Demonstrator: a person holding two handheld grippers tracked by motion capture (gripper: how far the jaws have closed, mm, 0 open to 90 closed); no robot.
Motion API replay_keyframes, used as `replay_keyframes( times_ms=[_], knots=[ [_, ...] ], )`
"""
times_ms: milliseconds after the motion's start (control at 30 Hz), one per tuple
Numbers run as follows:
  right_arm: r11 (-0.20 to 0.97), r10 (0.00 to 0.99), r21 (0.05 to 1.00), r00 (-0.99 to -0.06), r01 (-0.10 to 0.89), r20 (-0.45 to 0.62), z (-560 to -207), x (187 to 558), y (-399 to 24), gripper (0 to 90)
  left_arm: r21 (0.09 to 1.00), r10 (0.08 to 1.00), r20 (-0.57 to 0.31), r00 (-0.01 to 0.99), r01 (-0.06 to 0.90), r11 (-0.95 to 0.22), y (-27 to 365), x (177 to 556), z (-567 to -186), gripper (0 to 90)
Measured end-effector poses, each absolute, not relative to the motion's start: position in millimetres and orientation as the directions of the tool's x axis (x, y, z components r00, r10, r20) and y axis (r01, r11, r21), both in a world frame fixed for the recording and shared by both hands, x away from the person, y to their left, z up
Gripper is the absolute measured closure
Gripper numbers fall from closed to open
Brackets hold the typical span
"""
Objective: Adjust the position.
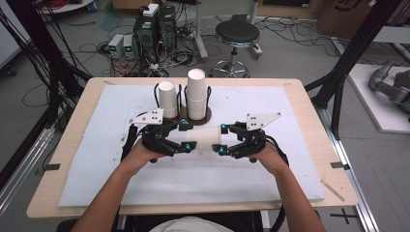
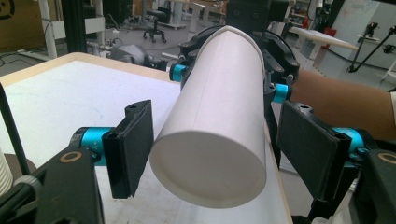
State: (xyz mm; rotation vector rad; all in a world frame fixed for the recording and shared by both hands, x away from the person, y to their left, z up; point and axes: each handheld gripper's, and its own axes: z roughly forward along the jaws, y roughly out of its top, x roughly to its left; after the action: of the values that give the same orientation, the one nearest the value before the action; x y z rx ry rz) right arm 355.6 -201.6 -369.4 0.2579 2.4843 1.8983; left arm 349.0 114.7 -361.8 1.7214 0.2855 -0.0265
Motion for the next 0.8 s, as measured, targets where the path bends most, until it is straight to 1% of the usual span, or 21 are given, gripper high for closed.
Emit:
replay_keyframes(
  times_ms=[100,167,267,333,367,433,467,567,600,700,800],
  knots=[
    [0.26,0.12,0.957,-0.987,0.132,0.103,-370.0,355.1,-199.9,36.5,0.965,0.16,-0.174,0.972,0.2,-0.168,111.3,348.4,-363.5,28.0],
    [0.25,0.105,0.959,-0.988,0.132,0.109,-369.3,354.6,-199.8,36.5,0.965,0.147,-0.159,0.976,0.185,-0.186,110.3,347.4,-364.1,32.9],
    [0.229,0.096,0.963,-0.988,0.14,0.121,-368.2,354.6,-201.1,35.7,0.968,0.134,-0.156,0.979,0.178,-0.178,111.0,347.0,-363.4,34.3],
    [0.207,0.104,0.964,-0.984,0.166,0.147,-368.2,355.1,-201.0,28.6,0.973,0.115,-0.149,0.982,0.166,-0.16,111.7,346.7,-362.5,35.2],
    [0.19,0.11,0.963,-0.979,0.189,0.171,-368.5,355.6,-200.6,24.8,0.975,0.12,-0.144,0.982,0.162,-0.153,111.9,346.3,-361.8,35.5],
    [0.173,0.126,0.96,-0.972,0.22,0.199,-369.0,356.4,-200.4,20.1,0.976,0.118,-0.15,0.982,0.166,-0.139,113.4,346.7,-361.4,35.4],
    [0.174,0.129,0.959,-0.97,0.226,0.205,-369.3,356.4,-200.5,20.0,0.977,0.115,-0.154,0.981,0.169,-0.131,113.9,346.8,-361.2,35.5],
    [0.175,0.126,0.963,-0.974,0.207,0.187,-368.9,355.3,-199.1,21.0,0.976,0.109,-0.152,0.982,0.167,-0.141,112.9,346.5,-361.8,35.5],
    [0.177,0.118,0.965,-0.978,0.192,0.173,-368.1,354.6,-198.8,25.6,0.975,0.107,-0.153,0.982,0.168,-0.147,112.0,346.2,-362.6,35.7],
    [0.184,0.116,0.973,-0.986,0.139,0.119,-366.1,353.4,-200.3,30.3,0.972,0.104,-0.151,0.983,0.167,-0.166,110.5,346.6,-364.7,36.5],
    [0.208,0.119,0.972,-0.989,0.112,0.088,-365.9,353.4,-201.6,33.6,0.968,0.117,-0.144,0.983,0.164,-0.189,108.5,347.0,-366.2,36.5]
  ],
)
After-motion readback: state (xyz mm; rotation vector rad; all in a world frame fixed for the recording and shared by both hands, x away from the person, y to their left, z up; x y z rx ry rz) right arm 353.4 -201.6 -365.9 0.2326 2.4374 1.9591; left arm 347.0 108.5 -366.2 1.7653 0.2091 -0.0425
